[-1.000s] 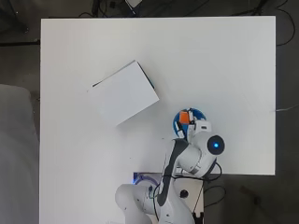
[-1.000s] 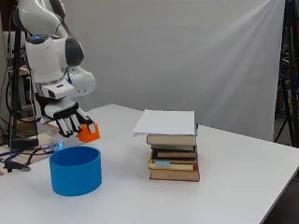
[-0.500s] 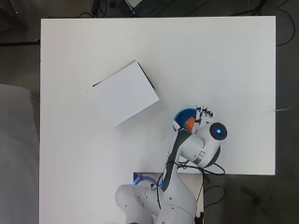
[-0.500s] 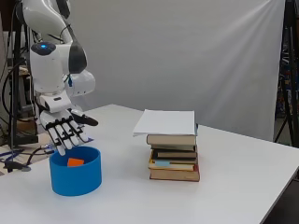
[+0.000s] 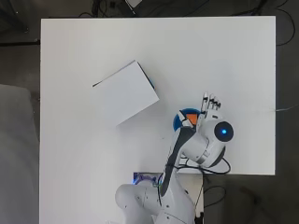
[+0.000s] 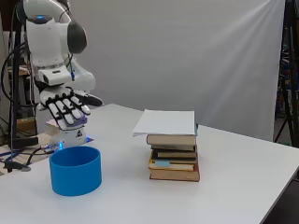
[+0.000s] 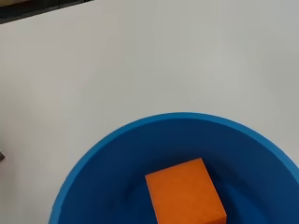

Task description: Teleoperate dual arm-hand system to pick and place objects

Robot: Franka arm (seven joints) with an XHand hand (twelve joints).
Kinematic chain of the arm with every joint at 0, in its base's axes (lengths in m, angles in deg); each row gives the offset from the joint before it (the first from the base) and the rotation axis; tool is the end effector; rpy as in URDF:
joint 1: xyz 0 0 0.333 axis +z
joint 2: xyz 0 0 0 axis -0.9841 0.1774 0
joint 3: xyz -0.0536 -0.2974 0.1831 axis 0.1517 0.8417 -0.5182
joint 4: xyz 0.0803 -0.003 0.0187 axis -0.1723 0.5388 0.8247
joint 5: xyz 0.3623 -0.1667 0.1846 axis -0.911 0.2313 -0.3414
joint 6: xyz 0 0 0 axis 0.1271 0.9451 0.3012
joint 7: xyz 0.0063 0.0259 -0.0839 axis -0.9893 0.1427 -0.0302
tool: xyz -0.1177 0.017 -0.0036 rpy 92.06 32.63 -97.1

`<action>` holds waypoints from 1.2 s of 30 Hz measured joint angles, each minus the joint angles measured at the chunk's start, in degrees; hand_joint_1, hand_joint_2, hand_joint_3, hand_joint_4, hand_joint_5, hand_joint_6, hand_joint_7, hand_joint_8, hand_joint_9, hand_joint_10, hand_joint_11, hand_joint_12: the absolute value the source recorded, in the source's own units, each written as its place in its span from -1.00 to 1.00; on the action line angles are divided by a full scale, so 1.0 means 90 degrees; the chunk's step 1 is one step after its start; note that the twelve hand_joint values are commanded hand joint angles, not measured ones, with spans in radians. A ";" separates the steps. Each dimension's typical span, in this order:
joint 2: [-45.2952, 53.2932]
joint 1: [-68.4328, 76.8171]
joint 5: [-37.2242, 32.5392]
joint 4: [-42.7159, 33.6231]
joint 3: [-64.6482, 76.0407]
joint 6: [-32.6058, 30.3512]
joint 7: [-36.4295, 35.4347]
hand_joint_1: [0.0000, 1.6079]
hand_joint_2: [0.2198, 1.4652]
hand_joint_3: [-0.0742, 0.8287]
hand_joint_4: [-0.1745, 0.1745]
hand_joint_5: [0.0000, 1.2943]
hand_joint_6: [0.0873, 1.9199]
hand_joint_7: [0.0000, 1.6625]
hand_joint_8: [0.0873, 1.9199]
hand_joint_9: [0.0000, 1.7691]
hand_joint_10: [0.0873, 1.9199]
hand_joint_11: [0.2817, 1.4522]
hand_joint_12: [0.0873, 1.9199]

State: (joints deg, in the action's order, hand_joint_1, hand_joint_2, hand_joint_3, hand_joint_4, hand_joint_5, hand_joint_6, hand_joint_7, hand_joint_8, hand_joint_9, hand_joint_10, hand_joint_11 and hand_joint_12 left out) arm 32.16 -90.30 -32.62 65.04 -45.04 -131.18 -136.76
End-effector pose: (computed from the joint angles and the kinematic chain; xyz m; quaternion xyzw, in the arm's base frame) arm 0.3199 -0.2895 0.4283 -0.9659 -0.2526 0.0062 0.0570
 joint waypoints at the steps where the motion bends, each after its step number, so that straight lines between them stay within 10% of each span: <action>1: -0.0158 -0.0032 0.0006 -0.0001 -0.0096 0.0084 0.0030 -1.00 0.05 -0.81 0.51 -0.95 -1.00 -0.87 -1.00 -0.70 -1.00 -0.77 -1.00; 14: -0.1181 -0.0079 0.0442 -0.1414 -0.2038 0.1772 0.0371 -1.00 0.16 -0.81 0.58 -0.97 -1.00 -0.89 -1.00 -0.68 -1.00 -0.75 -1.00; 36: -0.1388 0.0258 -0.0119 -0.1620 -0.3561 0.2494 -0.0092 -1.00 0.18 -0.84 0.52 -1.00 -1.00 -0.89 -1.00 -0.72 -1.00 -0.78 -1.00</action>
State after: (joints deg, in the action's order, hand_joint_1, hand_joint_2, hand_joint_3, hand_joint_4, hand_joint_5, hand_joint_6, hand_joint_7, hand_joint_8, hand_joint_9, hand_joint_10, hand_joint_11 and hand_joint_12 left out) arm 19.67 -87.97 -33.69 50.46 -77.09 -108.74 -137.59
